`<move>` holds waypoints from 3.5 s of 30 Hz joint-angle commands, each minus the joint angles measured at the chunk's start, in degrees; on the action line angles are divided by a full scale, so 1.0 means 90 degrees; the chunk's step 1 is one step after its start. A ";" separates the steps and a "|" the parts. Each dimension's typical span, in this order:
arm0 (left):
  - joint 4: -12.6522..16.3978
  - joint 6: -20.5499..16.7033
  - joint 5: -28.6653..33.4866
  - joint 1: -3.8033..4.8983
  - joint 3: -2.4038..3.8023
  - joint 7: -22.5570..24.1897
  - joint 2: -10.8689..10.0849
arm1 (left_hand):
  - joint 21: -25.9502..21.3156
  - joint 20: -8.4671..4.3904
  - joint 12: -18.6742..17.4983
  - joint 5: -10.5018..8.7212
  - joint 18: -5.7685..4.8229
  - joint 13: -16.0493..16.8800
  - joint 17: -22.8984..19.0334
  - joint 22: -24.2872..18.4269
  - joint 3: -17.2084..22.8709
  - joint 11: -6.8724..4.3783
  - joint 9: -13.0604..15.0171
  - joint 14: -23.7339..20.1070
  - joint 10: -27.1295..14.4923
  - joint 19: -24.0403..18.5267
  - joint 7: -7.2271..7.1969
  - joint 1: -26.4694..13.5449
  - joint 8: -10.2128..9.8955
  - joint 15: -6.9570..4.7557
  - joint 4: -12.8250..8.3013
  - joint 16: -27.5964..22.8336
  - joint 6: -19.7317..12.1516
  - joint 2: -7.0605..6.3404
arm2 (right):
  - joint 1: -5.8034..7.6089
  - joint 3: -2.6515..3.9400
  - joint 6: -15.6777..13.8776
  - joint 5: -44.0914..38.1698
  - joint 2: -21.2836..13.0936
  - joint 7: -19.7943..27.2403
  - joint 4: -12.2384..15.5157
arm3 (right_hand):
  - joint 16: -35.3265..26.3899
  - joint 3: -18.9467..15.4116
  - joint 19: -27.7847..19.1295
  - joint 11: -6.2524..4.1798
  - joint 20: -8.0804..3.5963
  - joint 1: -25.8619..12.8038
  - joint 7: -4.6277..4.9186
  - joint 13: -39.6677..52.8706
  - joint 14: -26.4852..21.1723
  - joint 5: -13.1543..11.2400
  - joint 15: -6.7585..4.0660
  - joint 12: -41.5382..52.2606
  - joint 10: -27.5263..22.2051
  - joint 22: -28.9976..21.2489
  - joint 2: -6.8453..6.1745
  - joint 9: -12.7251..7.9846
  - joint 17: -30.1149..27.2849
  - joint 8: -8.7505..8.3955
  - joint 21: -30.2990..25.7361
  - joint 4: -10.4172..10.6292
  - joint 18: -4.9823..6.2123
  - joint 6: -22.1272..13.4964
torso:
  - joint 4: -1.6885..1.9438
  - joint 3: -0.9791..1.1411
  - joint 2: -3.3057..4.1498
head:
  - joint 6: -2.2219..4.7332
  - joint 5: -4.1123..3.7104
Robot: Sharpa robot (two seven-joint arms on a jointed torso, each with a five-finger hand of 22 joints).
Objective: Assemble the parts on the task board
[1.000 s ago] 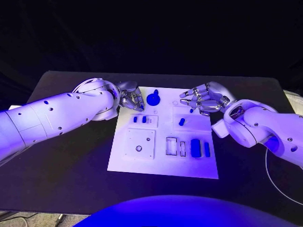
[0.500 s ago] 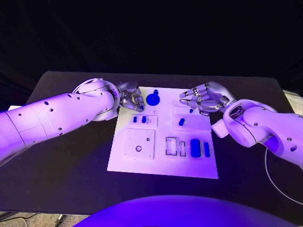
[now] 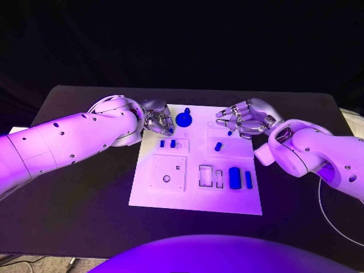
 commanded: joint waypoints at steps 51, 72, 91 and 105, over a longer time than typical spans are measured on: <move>0.0201 -0.0971 0.2624 0.0105 0.0049 0.0929 -0.0632 | -0.1123 0.0183 -0.0562 -0.0017 0.0135 -0.0076 -0.0981 -0.0459 0.0741 0.0294 -0.0209 -0.0124 -0.0243 -0.0449 0.0331 0.0042 -0.0432 0.0184 -0.0454 -0.0454 -0.0667 -0.0072 | 0.0015 0.0050 0.0398 -0.2429 -0.0031 -0.0446 -0.0538 | -0.0476 0.0819 -0.0104 0.0156 0.0084 0.0626 0.0138 -0.2430 0.0246 -0.0287 0.0112 -0.2535 -0.0676 -0.0305 -0.0211 0.0003 -0.0517 -0.0016 -0.0236 -0.0468 0.0128 0.0075 | -0.0009 0.0000 -0.0056 | 0.0001 -0.0018; 0.1509 -0.1430 0.8865 0.0033 -0.0100 0.3238 -0.1796 | -0.3055 0.0192 -0.0060 -0.0052 0.0461 0.0116 -0.2636 -0.1539 0.0395 0.0221 -0.0221 -0.0922 -0.0198 -0.1351 0.0282 -0.0344 -0.0304 0.0159 -0.0445 -0.1431 -0.0463 0.0054 | 0.0057 0.0128 0.1215 -0.6477 0.0123 -0.2120 -0.0456 | -0.0377 0.1492 -0.0028 0.0159 0.0131 0.0396 -0.0022 -0.3964 0.0267 -0.0907 0.0126 -0.3685 -0.0420 -0.0173 -0.0509 0.0002 -0.0498 -0.0117 -0.0138 -0.0640 0.0102 0.0405 | 0.0022 -0.0031 -0.0107 | 0.0104 -0.0144; 0.1683 -0.1380 0.8952 0.0020 -0.0104 0.3335 -0.1868 | -0.3150 0.0185 0.0004 -0.0045 0.0472 0.0144 -0.2690 -0.1599 0.0342 0.0215 -0.0223 -0.0944 -0.0221 -0.1371 0.0279 -0.0325 -0.0297 0.0153 -0.0468 -0.1457 -0.0465 0.0077 | 0.0029 0.0095 0.1829 -0.6827 0.0463 -0.2176 -0.0607 | -0.0387 0.1714 -0.0042 0.0122 0.0053 0.0344 -0.0087 -0.4345 0.0271 -0.1025 0.0013 -0.3831 -0.0503 -0.0207 -0.0560 -0.0001 -0.0533 -0.0152 -0.0168 -0.0653 0.0113 0.0439 | 0.0019 -0.0029 -0.0111 | 0.0096 -0.0142; 0.1714 -0.1356 0.8953 0.0020 -0.0104 0.3328 -0.1867 | -0.3185 0.0182 0.0030 -0.0040 0.0476 0.0155 -0.2708 -0.1620 0.0327 0.0215 -0.0224 -0.0950 -0.0233 -0.1376 0.0282 -0.0308 -0.0294 0.0151 -0.0484 -0.1464 -0.0468 0.0089 | 0.0020 0.0046 0.1945 -0.6822 0.0674 -0.2087 -0.0828 | -0.0379 0.1818 -0.0015 0.0095 0.0009 0.0326 -0.0115 -0.4477 0.0283 -0.1027 -0.0025 -0.3814 -0.0439 -0.0181 -0.0497 0.0010 -0.0536 -0.0134 -0.0152 -0.0660 0.0103 0.0513 | 0.0011 -0.0031 -0.0105 | 0.0082 -0.0136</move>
